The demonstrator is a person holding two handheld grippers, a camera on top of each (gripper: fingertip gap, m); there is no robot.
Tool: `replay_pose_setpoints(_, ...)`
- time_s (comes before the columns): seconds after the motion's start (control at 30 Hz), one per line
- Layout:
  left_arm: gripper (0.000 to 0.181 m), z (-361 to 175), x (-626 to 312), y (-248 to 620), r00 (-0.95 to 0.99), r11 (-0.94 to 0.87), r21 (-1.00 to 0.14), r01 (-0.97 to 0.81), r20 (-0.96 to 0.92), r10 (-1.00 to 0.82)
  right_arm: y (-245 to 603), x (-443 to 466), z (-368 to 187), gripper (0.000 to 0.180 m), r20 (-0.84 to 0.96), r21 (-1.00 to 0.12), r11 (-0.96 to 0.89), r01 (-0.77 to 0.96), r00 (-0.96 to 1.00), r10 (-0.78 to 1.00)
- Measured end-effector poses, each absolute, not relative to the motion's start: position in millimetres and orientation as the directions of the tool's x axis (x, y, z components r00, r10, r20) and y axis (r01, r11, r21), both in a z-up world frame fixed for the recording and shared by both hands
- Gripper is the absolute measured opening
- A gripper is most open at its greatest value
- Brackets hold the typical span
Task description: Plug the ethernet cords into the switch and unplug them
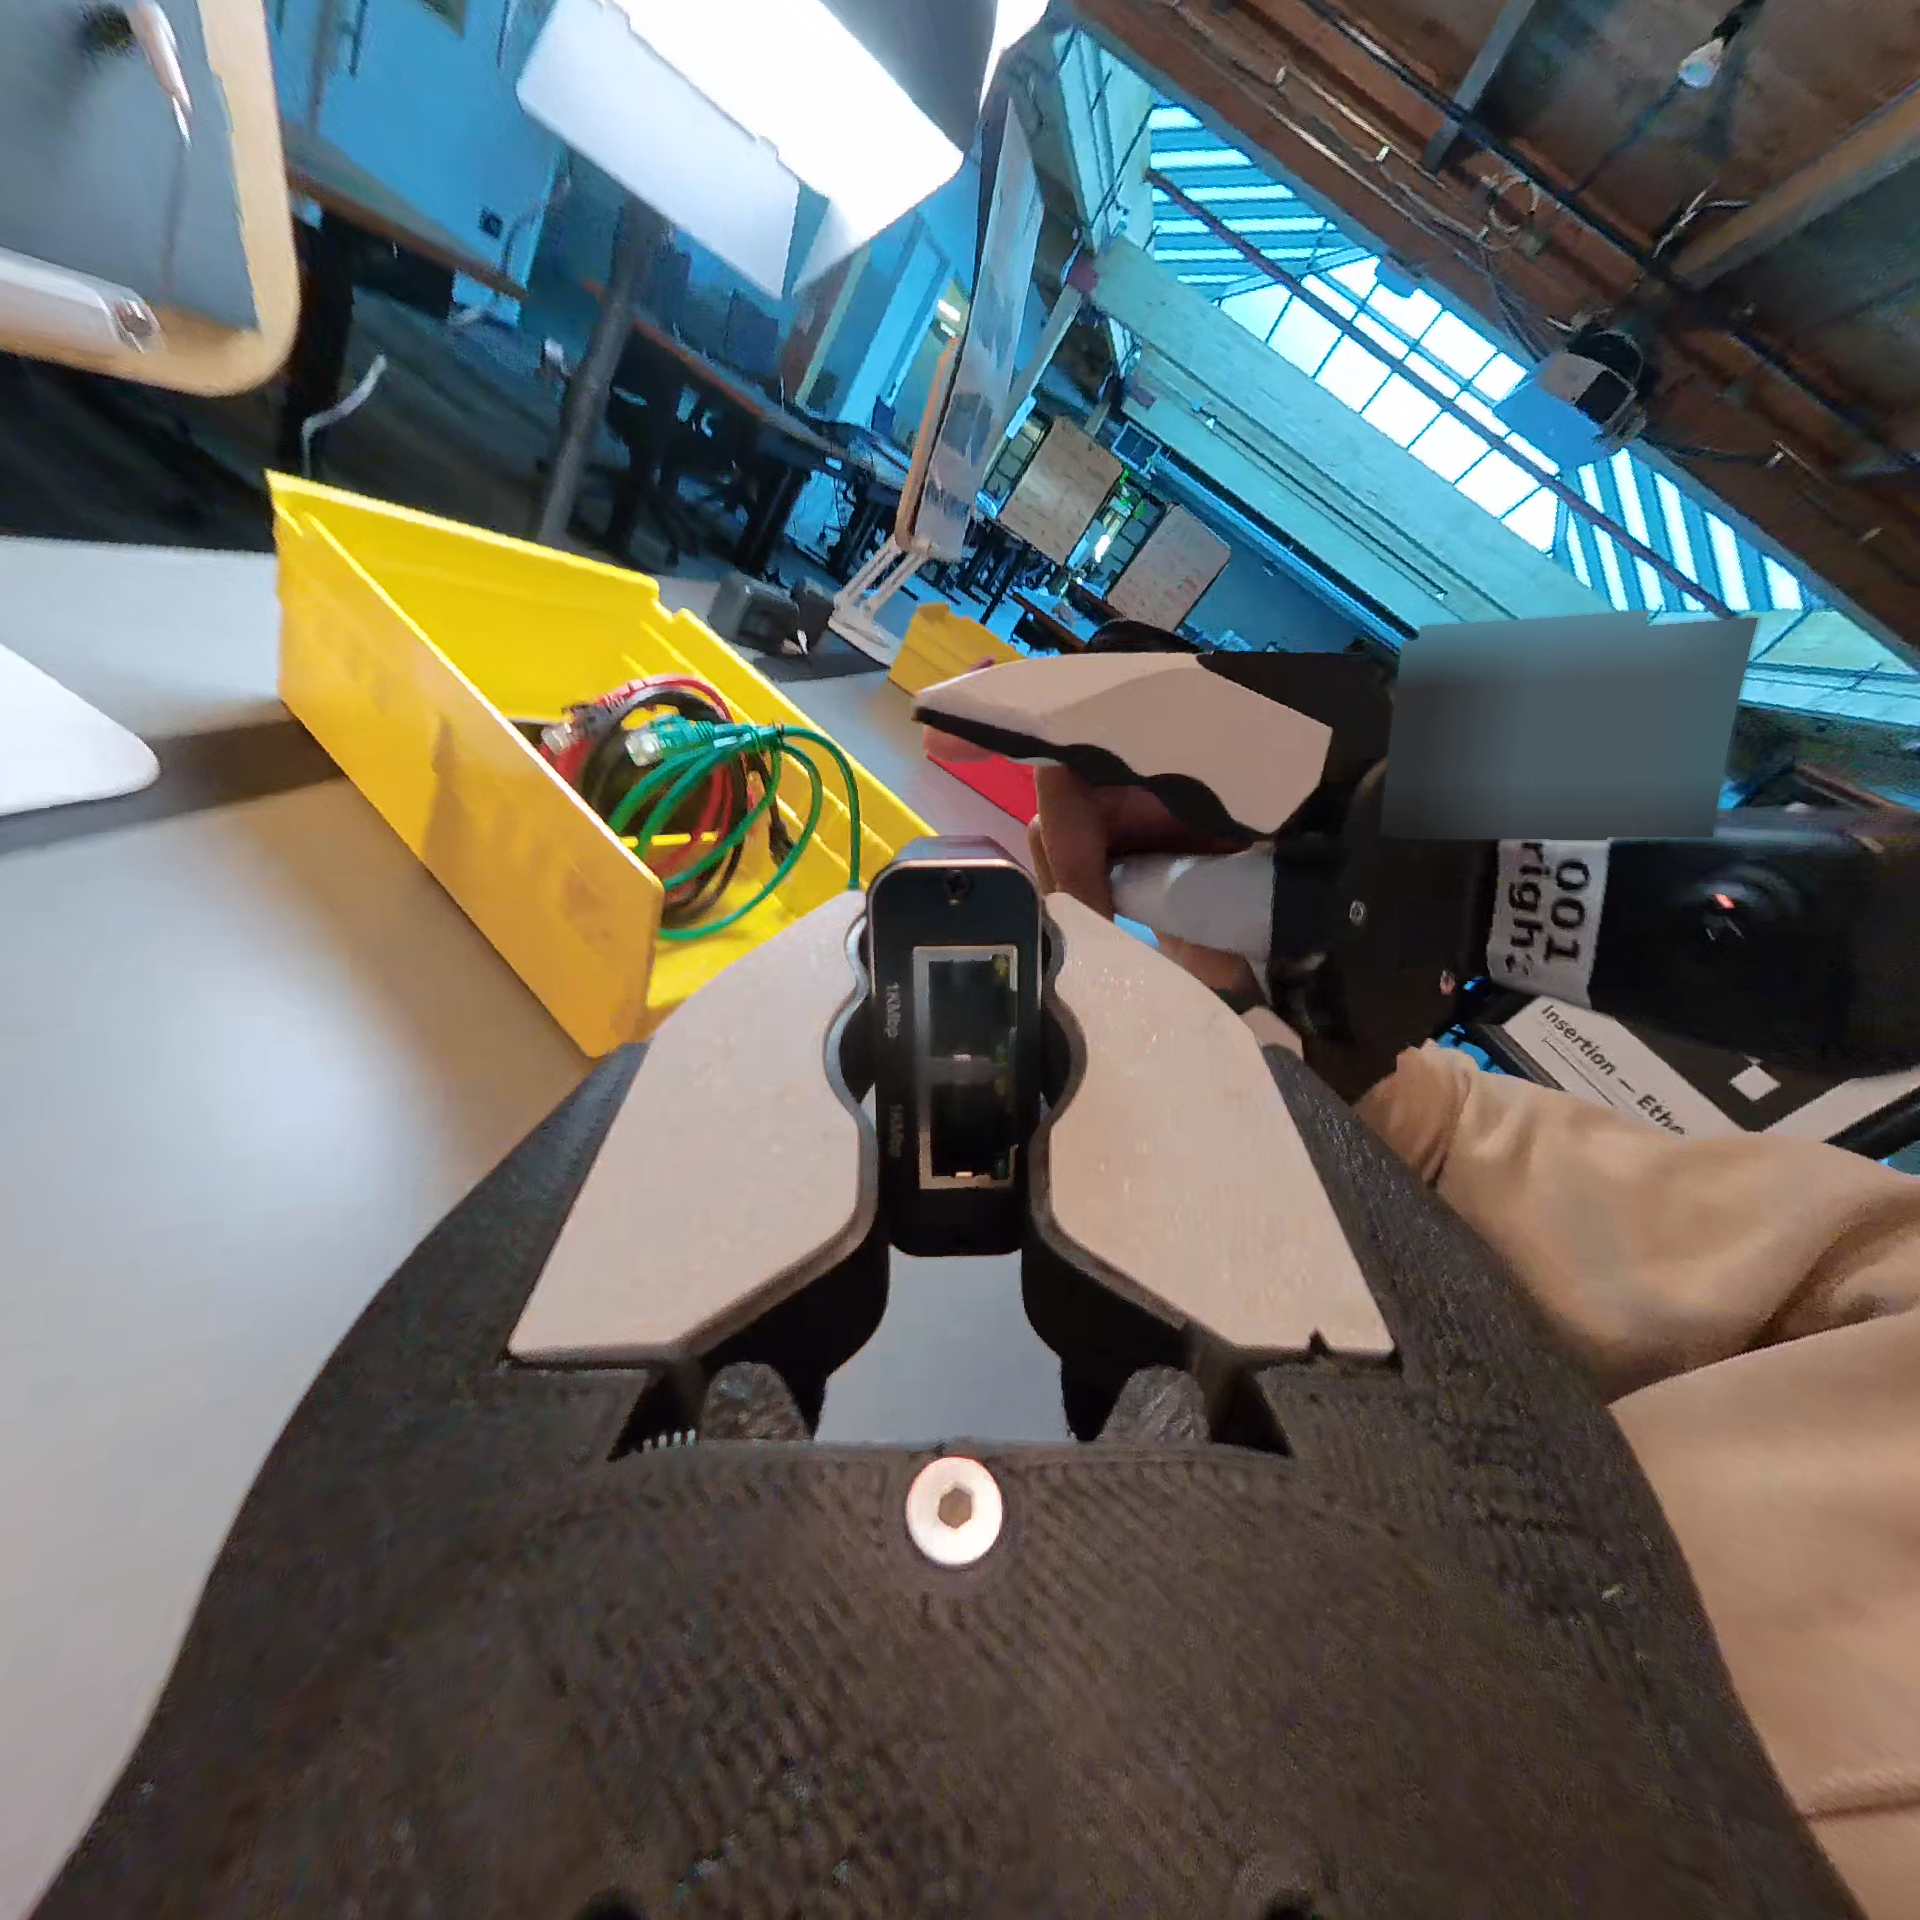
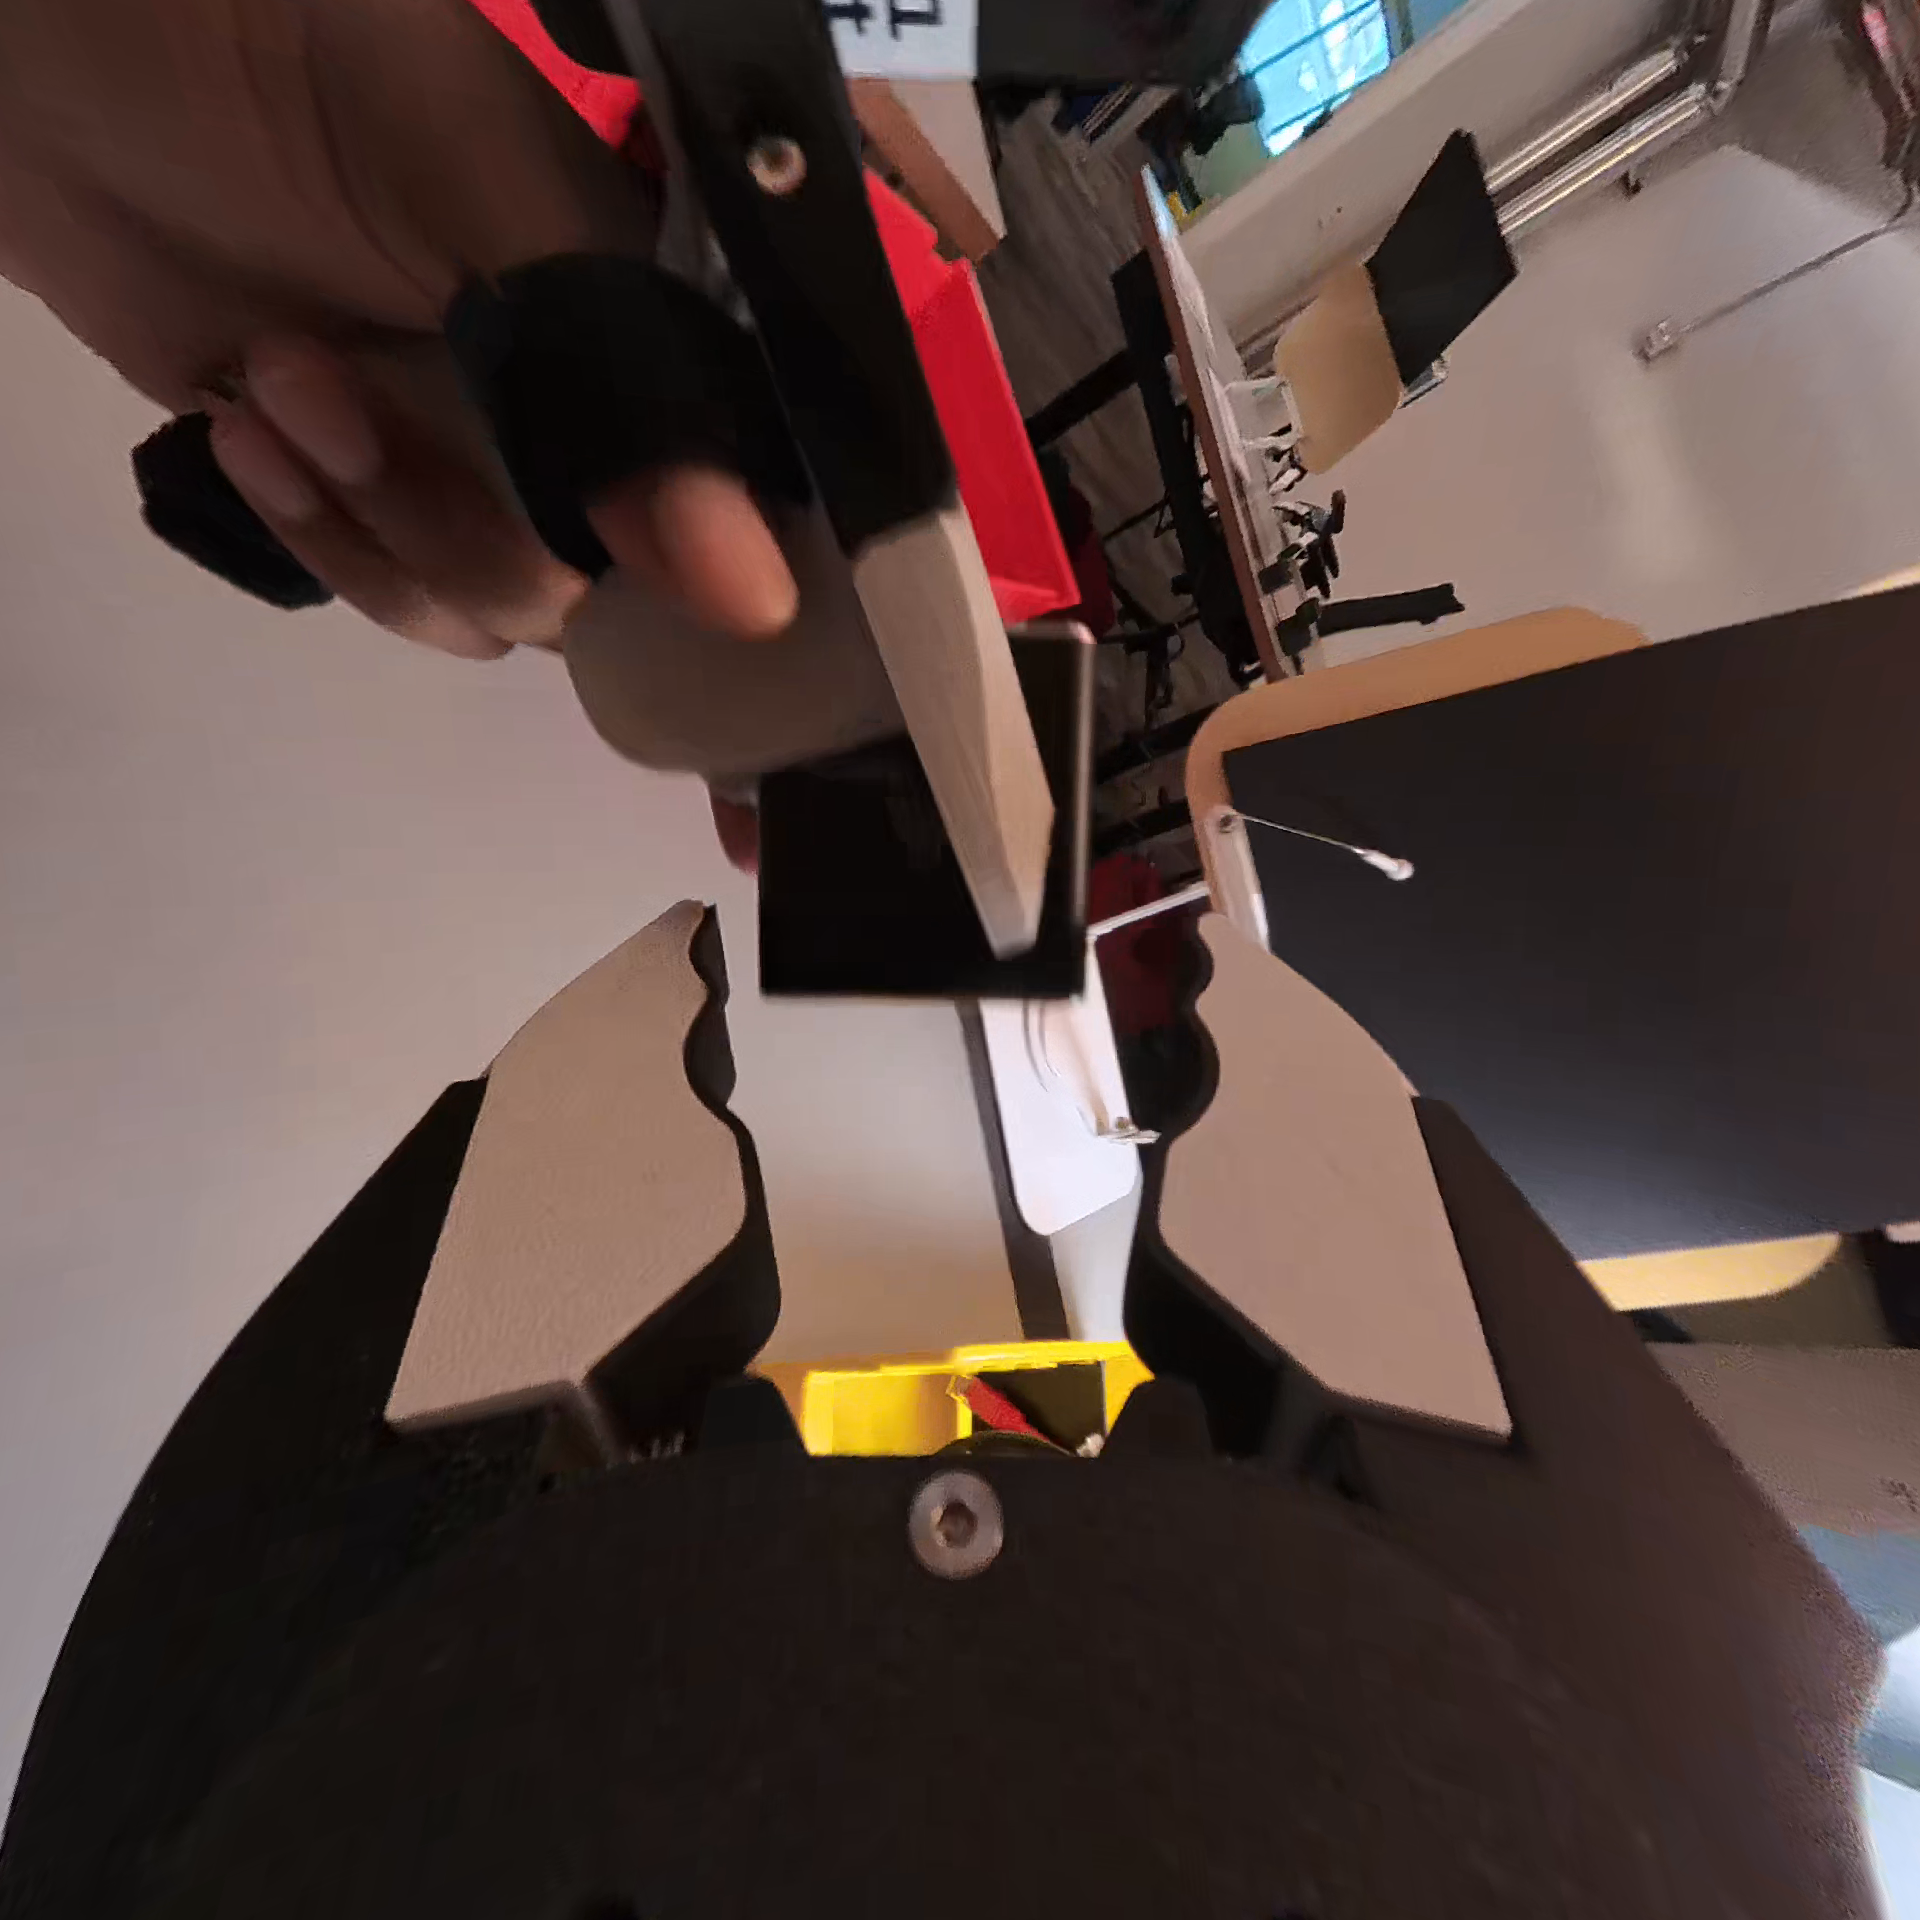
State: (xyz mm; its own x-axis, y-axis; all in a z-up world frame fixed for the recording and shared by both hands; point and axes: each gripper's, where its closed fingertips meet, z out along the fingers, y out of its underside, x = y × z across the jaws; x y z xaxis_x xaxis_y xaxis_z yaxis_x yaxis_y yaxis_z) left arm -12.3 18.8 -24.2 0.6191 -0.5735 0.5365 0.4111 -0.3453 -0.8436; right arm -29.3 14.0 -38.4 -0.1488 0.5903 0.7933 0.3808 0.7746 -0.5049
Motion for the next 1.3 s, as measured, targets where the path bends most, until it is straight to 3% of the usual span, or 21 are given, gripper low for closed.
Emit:
replay_pose_setpoints(0.1, 0.026, -37, -4, 25, 0.629, -0.373, -0.829, 0.417, 0.56, -0.539, 14, -36, -55, 0.064, 0.8, -0.457, 0.779, 0.429, -0.184, 0.571)
replay_pose_setpoints(0.2, 0.026, -42, -5, 28, 0.624, -0.384, -0.819, 0.427, 0.574, -0.53, 18, -36, -59, 0.062, 0.777, -0.461, 0.768, 0.444, -0.215, 0.591)
replay_pose_setpoints(0.33, 0.047, -32, -15, 27, 0.655, -0.332, -0.849, 0.411, 0.528, -0.54, 43, -24, -48, 0.062, 0.713, -0.512, 0.708, 0.486, -0.22, 0.666)
replay_pose_setpoints(0.57, 0.048, -6, -66, 17, 0.784, -0.184, -0.925, 0.333, 0.38, -0.491, 209, 34, -4, 0.062, 0.622, -0.517, 0.457, 0.724, -0.049, 0.781)
replay_pose_setpoints(0.73, 0.047, -26, -89, 3, 0.846, -0.178, -0.953, 0.246, 0.301, -0.441, 324, 62, -54, 0.062, 0.44, -0.477, 0.197, 0.857, 0.038, 0.897)
replay_pose_setpoints(0.9, 0.046, -71, -115, -33, 0.923, -0.184, -0.975, 0.121, 0.179, -0.341, 372, 61, -131, 0.062, 0.233, -0.419, 0.042, 0.907, 0.063, 0.971)
replay_pose_setpoints(1.1, 0.047, -96, -148, -73, 0.982, -0.146, -0.988, 0.042, 0.068, -0.178, 381, 49, -188, 0.062, 0.085, -0.295, 0.016, 0.955, 0.01, 0.996)
replay_pose_setpoints(1.3, 0.048, -93, -181, -85, 0.999, -0.09, -0.996, 0.008, 0.011, -0.03, 384, 42, -217, 0.062, 0.077, -0.238, 0.036, 0.971, -0.018, 0.997)
